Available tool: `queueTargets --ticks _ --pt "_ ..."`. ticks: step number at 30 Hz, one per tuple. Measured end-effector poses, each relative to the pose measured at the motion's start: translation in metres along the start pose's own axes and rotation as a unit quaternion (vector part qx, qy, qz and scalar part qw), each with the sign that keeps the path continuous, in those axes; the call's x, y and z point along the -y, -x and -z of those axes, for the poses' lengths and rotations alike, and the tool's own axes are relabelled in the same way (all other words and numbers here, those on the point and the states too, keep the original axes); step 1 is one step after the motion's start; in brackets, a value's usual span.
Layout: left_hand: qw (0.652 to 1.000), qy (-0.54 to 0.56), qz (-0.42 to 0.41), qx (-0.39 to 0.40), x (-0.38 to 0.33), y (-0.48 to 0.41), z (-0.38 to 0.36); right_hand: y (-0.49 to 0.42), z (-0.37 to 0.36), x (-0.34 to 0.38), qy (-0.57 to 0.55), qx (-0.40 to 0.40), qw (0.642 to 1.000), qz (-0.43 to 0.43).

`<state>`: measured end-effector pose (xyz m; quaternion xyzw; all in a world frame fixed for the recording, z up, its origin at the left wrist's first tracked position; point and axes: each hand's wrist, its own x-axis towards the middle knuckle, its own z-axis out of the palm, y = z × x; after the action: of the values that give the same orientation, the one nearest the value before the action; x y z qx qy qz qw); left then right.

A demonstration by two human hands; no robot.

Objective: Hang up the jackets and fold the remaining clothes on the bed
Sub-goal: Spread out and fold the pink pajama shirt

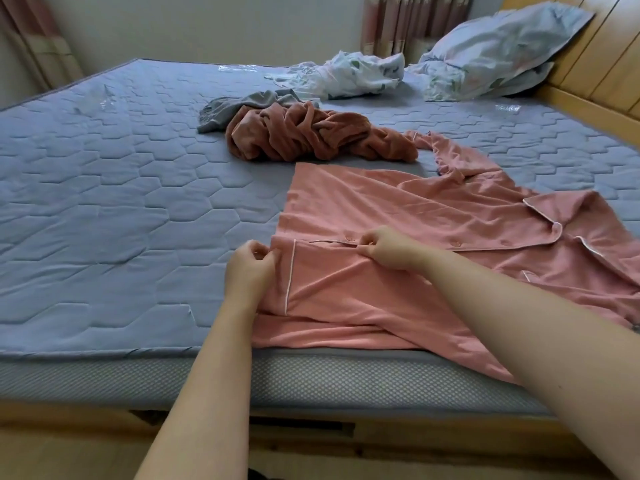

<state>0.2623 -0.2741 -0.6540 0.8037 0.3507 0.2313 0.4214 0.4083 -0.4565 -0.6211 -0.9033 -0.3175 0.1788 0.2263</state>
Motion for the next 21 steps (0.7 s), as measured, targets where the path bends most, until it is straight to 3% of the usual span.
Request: queueTargets --ticks 3,6,8,13,18,21 --pt "0.999 0.016 0.009 -0.038 0.008 -0.003 0.003 -0.005 -0.006 -0.005 -0.013 -0.018 1.0 -0.002" --pt "0.999 0.025 0.019 0.012 0.011 -0.004 -0.002 -0.008 -0.02 -0.012 0.057 -0.058 0.997 -0.007" --pt "0.998 -0.029 0.021 0.05 0.008 0.0 -0.007 -0.005 -0.027 -0.009 0.102 -0.072 0.992 0.001" --pt "0.995 -0.052 -0.018 0.081 -0.001 0.011 -0.008 -0.002 -0.036 0.012 0.009 -0.008 0.999 0.05" --pt "0.988 -0.094 -0.086 0.087 -0.008 0.016 -0.004 0.002 -0.032 0.03 -0.057 0.005 0.992 0.113" --pt "0.987 -0.024 -0.108 0.117 -0.011 0.019 0.002 0.011 -0.019 0.032 -0.112 0.034 0.983 0.142"
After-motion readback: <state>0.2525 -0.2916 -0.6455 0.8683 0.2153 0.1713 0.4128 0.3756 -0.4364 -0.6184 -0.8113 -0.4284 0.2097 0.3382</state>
